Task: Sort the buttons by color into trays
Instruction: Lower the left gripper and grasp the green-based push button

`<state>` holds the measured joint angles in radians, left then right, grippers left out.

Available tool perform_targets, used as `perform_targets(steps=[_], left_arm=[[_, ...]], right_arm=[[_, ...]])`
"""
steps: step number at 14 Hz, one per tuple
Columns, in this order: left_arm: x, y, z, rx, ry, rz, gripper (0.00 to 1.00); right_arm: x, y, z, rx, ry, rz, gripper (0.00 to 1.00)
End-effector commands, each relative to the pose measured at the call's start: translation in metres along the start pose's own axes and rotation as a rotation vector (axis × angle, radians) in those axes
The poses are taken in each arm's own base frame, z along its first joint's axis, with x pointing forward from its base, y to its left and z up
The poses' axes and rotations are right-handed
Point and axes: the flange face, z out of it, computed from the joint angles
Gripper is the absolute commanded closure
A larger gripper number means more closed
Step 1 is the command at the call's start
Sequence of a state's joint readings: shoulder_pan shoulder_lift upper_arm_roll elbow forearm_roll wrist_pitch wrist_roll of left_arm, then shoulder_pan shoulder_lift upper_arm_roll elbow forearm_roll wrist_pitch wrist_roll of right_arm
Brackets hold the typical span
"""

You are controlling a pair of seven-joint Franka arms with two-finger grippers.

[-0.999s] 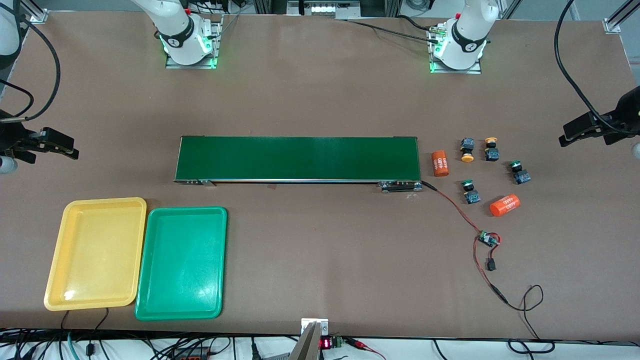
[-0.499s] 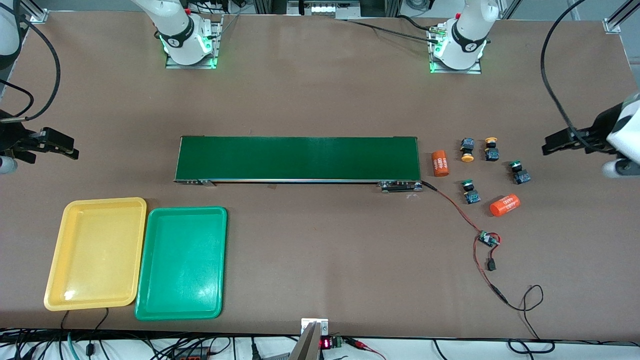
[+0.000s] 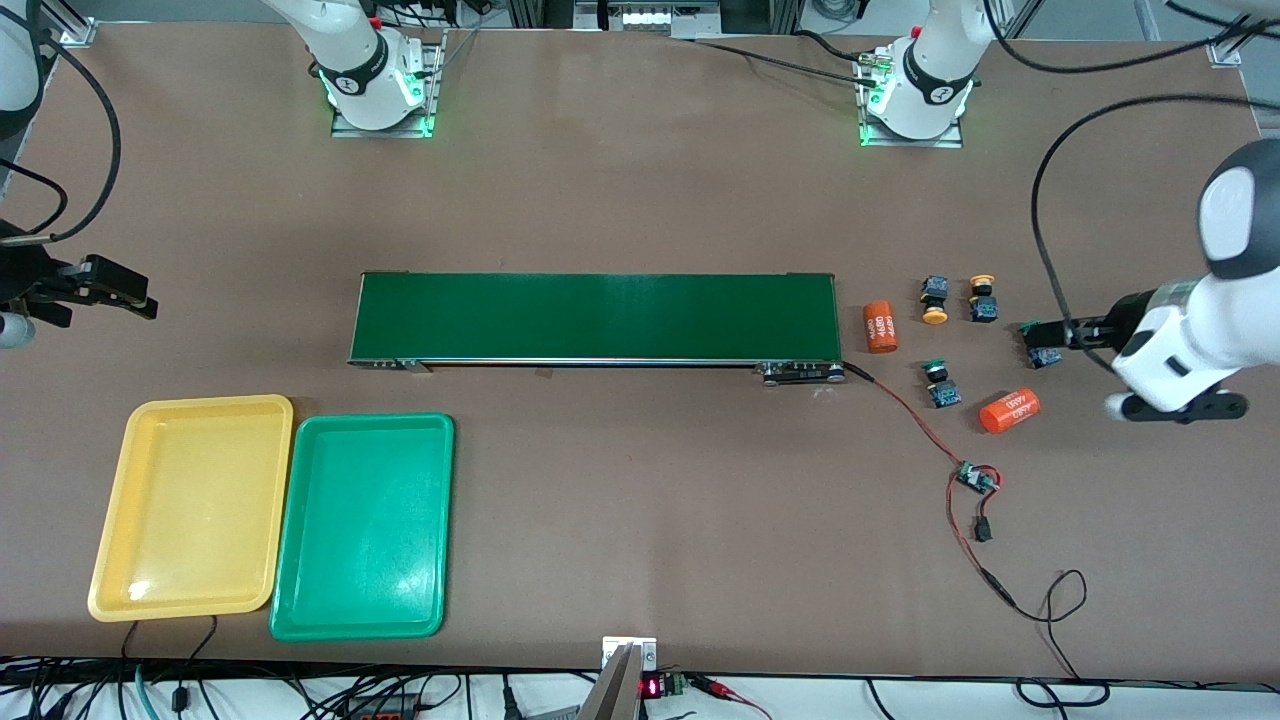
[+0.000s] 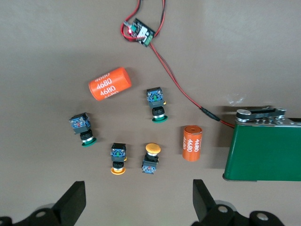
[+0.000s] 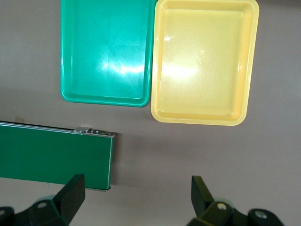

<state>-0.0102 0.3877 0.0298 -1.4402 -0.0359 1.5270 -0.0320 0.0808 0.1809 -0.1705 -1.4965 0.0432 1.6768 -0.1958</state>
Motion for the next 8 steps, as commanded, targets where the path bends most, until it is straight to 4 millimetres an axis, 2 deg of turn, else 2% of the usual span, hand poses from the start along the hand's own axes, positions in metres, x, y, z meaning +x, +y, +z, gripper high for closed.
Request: perform_targets(steps=[1, 4, 6, 8], left_arm=[[0.017, 0.018, 0.036, 0.034, -0.069, 0.009, 0.00], [0.036, 0.033, 0.087, 0.042, -0.142, -0.044, 0.00], [0.048, 0.036, 0.108, 0.039, -0.138, -0.046, 0.00], [0.059, 0.028, 0.137, 0.018, -0.132, -0.060, 0.00]], right_arm=[[-0.001, 0.000, -0.001, 0.014, 0.008, -0.001, 0.00], [-0.001, -0.001, -0.001, 0.014, 0.008, -0.001, 0.00], [-0.001, 0.001, -0.001, 0.013, 0.008, -0.010, 0.00], [-0.001, 0.001, -0.001, 0.012, 0.006, -0.011, 0.00]])
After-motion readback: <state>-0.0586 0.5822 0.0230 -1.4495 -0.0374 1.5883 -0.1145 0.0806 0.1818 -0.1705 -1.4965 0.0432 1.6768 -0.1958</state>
